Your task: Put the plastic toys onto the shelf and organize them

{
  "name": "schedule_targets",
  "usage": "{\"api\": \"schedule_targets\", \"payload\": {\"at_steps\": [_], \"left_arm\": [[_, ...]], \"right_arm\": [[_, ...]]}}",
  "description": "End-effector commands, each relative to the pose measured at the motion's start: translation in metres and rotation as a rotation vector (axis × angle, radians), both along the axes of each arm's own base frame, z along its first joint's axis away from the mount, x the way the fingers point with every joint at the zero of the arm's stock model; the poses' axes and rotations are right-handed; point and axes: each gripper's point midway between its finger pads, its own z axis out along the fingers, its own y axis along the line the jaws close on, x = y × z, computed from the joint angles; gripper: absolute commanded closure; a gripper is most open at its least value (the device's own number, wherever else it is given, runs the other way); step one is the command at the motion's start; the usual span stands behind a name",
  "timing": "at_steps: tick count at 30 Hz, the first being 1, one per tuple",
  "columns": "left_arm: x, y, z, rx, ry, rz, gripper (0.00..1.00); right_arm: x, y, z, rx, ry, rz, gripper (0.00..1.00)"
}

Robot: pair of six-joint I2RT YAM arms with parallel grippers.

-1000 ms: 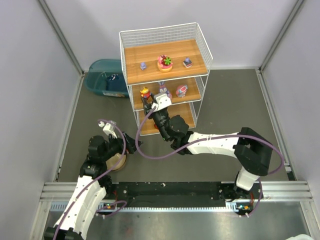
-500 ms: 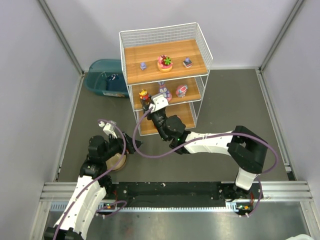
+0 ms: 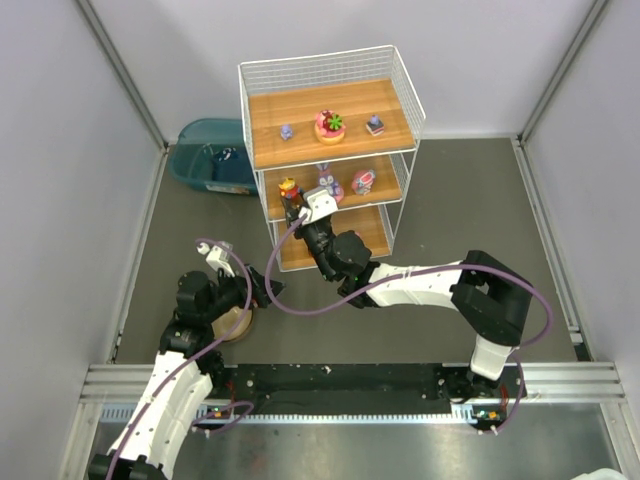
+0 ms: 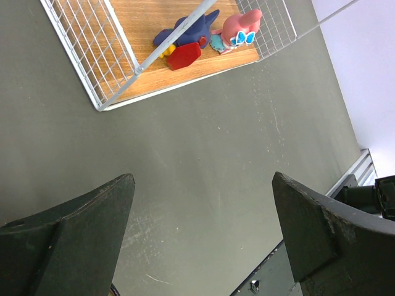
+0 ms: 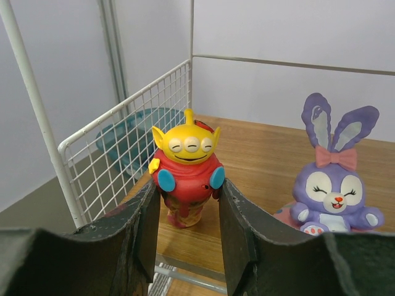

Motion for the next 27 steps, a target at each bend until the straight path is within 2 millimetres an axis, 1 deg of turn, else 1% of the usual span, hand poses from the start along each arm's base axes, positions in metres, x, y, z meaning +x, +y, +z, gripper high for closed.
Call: {"api": "schedule_targets", "payload": {"at_steps": [1, 11, 18, 20, 21, 22, 23, 27], "left_arm": [[0.001, -0.003, 0.006, -0.004, -0.045, -0.024, 0.01], [0.002, -0.002, 0.005, -0.002, -0.047, -0.018, 0.01], [0.002, -0.003, 0.006, -0.003, -0.048, -0.02, 0.01], [0.002, -0.003, 0.006, -0.002, -0.05, -0.02, 0.01], [0.002, -0.003, 0.006, -0.002, -0.05, -0.02, 0.01], [0.002, -0.002, 0.006, -0.002, -0.049, -0.018, 0.01], [0.003, -0.002, 0.006, -0.001, -0.049, -0.017, 0.01], [0.003, -0.002, 0.005, 0.001, -0.051, -0.015, 0.01]], "right_arm": [[0.005, -0.007, 0.009, 0.046, -0.026, -0.025, 1.0], [0.006, -0.003, 0.0, 0.025, -0.015, -0.02, 0.9], [0.007, -0.005, -0.005, 0.023, -0.007, -0.029, 0.87], [0.006, -0.005, -0.006, 0.023, -0.007, -0.028, 0.85], [0.007, -0.005, -0.005, 0.025, -0.007, -0.029, 0.84], [0.006, -0.005, -0.005, 0.025, -0.007, -0.029, 0.79], [0.007, -0.005, -0.005, 0.025, -0.007, -0.029, 0.77], [0.007, -0.005, -0.005, 0.026, 0.002, -0.027, 0.68]]}}
